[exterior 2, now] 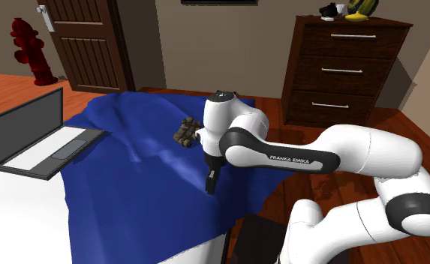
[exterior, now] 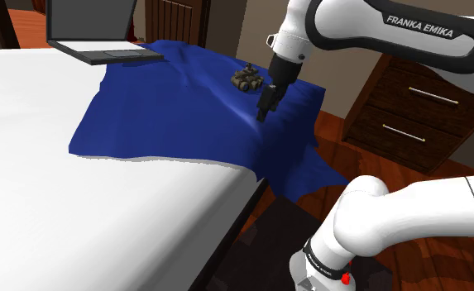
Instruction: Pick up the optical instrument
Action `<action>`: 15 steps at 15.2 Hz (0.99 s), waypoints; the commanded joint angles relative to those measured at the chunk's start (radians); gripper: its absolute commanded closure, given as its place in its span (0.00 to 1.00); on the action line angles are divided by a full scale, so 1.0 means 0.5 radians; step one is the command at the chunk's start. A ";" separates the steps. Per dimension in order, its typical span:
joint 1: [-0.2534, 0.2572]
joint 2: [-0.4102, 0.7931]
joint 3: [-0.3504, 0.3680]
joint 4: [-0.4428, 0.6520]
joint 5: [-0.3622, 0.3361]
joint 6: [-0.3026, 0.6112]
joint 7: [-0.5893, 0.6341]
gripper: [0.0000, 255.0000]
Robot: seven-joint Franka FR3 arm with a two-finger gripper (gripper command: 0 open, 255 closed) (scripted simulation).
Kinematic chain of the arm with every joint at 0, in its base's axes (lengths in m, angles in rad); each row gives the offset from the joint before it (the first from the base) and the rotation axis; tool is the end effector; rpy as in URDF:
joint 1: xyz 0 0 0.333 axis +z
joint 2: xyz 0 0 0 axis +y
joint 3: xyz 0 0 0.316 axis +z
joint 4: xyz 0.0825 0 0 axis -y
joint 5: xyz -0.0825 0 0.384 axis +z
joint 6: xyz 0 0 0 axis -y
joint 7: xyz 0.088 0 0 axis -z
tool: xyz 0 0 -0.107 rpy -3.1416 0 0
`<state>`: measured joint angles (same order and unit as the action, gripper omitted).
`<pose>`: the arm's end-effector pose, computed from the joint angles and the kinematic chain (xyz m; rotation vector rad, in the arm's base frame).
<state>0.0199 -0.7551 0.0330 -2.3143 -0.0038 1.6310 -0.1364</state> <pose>0.3215 0.0199 0.6060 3.0972 0.2814 0.1093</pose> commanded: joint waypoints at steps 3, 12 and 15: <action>-0.021 0.088 -0.072 0.069 -0.019 0.060 -0.070 0.00; -0.067 0.537 -0.386 0.482 0.003 0.265 -0.394 0.00; -0.071 0.705 -0.490 0.659 0.056 0.302 -0.510 0.00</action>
<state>-0.0151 -0.4313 -0.1940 -2.0140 0.0149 1.7744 -0.3703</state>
